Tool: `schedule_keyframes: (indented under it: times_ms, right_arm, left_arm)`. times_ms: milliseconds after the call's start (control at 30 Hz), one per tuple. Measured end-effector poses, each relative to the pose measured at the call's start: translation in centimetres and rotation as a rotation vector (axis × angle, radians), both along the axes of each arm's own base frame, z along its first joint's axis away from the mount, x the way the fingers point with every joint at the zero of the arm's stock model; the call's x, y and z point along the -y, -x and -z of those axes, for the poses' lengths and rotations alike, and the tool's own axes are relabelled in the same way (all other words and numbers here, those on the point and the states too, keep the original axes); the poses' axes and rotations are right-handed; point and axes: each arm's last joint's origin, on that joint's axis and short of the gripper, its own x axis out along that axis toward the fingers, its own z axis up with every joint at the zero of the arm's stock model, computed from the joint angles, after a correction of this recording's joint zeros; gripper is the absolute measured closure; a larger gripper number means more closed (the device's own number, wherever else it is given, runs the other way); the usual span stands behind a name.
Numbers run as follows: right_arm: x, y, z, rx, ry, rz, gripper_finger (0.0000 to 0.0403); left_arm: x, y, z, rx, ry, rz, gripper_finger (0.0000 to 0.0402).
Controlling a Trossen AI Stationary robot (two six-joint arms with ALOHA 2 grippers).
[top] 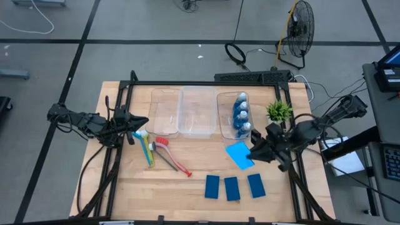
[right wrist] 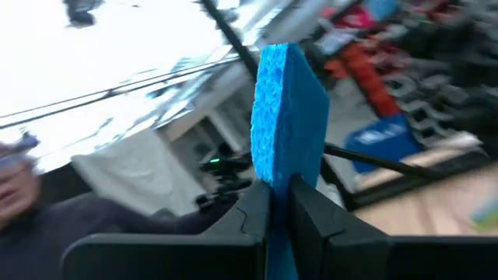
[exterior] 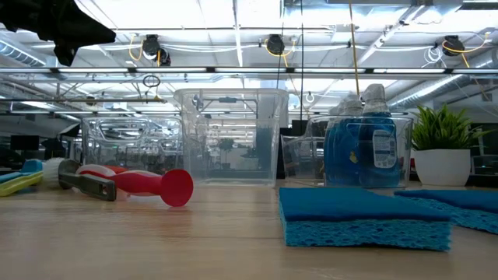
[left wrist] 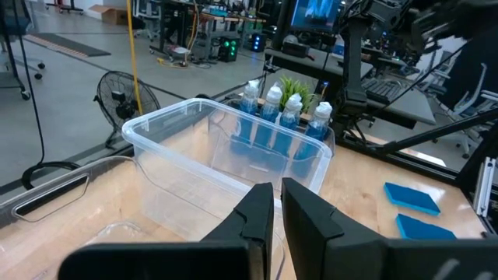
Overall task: Pick & Place Kitchen Sink Supplies
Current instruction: Put the blue sponge into the left transparent bin
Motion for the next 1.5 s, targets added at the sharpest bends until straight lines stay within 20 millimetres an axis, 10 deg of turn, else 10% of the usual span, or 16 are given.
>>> schedule_keyframes:
  times_ms: [600,1033,1500]
  right_arm:
    - [0.2,-0.5,1.0,-0.08,0.071,0.121,0.0383]
    - [3.5,-4.7,3.7,-0.224,0.112,0.385,0.0383]
    - [10.3,-9.3,4.4,-0.033,0.043,0.357,0.0383]
  left_arm:
    - [0.0,0.0,0.0,0.007,0.019,-0.002,0.0369]
    - [0.0,-0.1,-0.7,0.128,0.191,-0.018,0.0365]
    - [0.6,-3.1,-3.3,0.365,0.215,-0.037,0.0207]
